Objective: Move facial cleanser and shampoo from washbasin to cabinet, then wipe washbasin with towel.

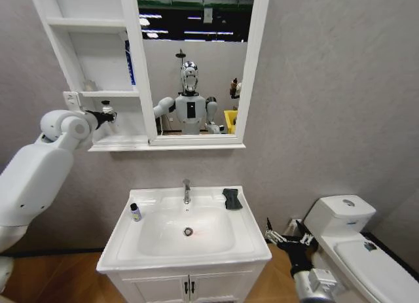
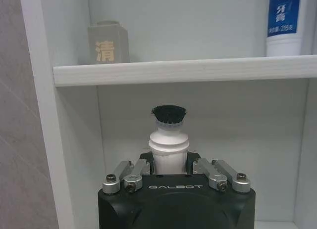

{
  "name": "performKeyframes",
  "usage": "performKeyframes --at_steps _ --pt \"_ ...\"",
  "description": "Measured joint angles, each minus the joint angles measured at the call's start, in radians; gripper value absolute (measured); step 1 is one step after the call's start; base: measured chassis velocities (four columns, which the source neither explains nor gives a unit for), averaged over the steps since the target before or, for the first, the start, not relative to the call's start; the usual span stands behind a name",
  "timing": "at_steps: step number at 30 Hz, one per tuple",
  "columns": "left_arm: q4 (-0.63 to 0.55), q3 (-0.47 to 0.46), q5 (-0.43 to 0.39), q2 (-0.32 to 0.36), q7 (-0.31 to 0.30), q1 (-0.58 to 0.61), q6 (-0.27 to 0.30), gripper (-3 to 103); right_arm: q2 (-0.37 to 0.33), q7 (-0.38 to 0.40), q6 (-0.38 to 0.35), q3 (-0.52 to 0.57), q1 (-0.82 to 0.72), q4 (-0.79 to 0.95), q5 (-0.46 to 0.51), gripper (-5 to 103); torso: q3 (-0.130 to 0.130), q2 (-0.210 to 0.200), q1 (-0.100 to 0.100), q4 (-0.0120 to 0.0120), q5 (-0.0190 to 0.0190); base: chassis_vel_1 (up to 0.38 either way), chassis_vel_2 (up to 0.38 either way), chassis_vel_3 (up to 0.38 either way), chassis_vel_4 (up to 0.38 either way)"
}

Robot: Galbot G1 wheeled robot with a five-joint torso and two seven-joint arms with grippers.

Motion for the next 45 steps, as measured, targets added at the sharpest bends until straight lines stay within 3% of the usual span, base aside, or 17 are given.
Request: performKeyframes --at_steps 4,13,19,21,24,26,28,29,32,36,39,40,43,44,45 --pt "0.078 0.004 0.055 -0.032 0.028 -0.017 -0.004 32 -0.004 0.002 0.0 0.0 0.007 -0.002 -0.001 100 0.0 0.0 0.0 -0.0005 0.0001 0.0 0.0 0.0 0.0" --pt "0.111 -0.003 0.11 -0.044 0.046 -0.005 -0.016 30 -0.002 0.004 -0.002 0.0 0.008 -0.007 -0.003 100 0.0 0.0 0.0 -0.0003 0.0 0.0 0.0 0.0 0.0" --pt "0.095 -0.012 0.109 -0.038 0.046 0.001 -0.016 57 -0.004 0.006 -0.004 -0.001 0.01 -0.006 -0.004 100 0.0 0.0 0.0 -0.0003 0.0 0.0 0.0 0.0 0.0" --pt "0.095 -0.014 0.108 -0.037 0.046 0.001 -0.016 57 -0.004 0.006 -0.004 -0.001 0.01 -0.005 -0.004 100 0.0 0.0 0.0 -0.0002 0.0 0.0 0.0 0.0 0.0" --pt "0.082 -0.025 0.104 -0.032 0.044 0.008 -0.016 74 -0.004 0.006 -0.005 -0.001 0.01 -0.002 -0.004 100 0.0 0.0 0.0 -0.0003 0.0 0.0 0.0 0.0 0.0" --pt "0.067 -0.034 0.099 -0.027 0.041 0.017 -0.016 74 -0.004 0.006 -0.005 -0.001 0.009 -0.001 -0.004 100 0.0 0.0 0.0 -0.0003 0.0001 0.0 0.0 0.0 0.0" --pt "0.009 -0.059 0.08 -0.011 0.025 0.051 -0.016 85 -0.004 0.006 -0.005 0.0 0.009 -0.001 -0.004 100 0.0 0.0 0.0 -0.0003 0.0 0.0 0.0 0.0 0.0" --pt "0.009 -0.059 0.08 -0.011 0.025 0.051 -0.016 85 -0.004 0.006 -0.005 0.0 0.009 -0.001 -0.004 100 0.0 0.0 0.0 -0.0003 0.0 0.0 0.0 0.0 0.0" --pt "-0.127 -0.132 0.046 0.022 -0.005 0.147 -0.006 98 -0.004 0.007 -0.005 0.0 0.01 -0.001 -0.004 100 0.0 0.0 0.0 -0.0003 0.0001 0.0 0.0 0.0 0.0" --pt "-0.217 -0.194 0.031 0.045 -0.026 0.228 -0.001 100 -0.001 0.008 -0.005 -0.001 0.012 -0.006 -0.002 100 0.0 0.0 0.0 -0.0003 -0.0001 0.0 0.0 0.0 0.0" --pt "-0.426 -0.329 -0.019 0.085 -0.074 0.407 0.007 100 0.003 0.009 -0.004 -0.008 0.011 -0.011 -0.003 100 0.0 0.0 0.0 -0.0002 0.0001 0.0 0.0 0.0 0.0" --pt "-0.426 -0.329 -0.019 0.085 -0.074 0.407 0.007 100 0.003 0.009 -0.004 -0.008 0.011 -0.011 -0.003 100 0.0 0.0 0.0 -0.0002 0.0001 0.0 0.0 0.0 0.0" --pt "-0.586 -0.436 0.051 0.097 -0.079 0.664 -0.038 100 0.0 0.011 -0.003 -0.016 0.014 -0.015 -0.006 100 0.0 0.0 0.0 0.0001 -0.0003 0.0 0.0 0.0 0.0" --pt "-0.586 -0.436 0.051 0.097 -0.079 0.664 -0.038 100 0.0 0.011 -0.003 -0.016 0.014 -0.015 -0.006 100 0.0 0.0 0.0 0.0001 -0.0003 0.0 0.0 0.0 0.0" --pt "-0.626 -0.474 0.114 0.074 -0.079 0.785 -0.075 100 0.0 0.011 -0.003 -0.022 0.016 -0.017 -0.01 100 0.0 0.0 0.0 -0.0001 0.0 0.0 0.0 0.0 0.0"
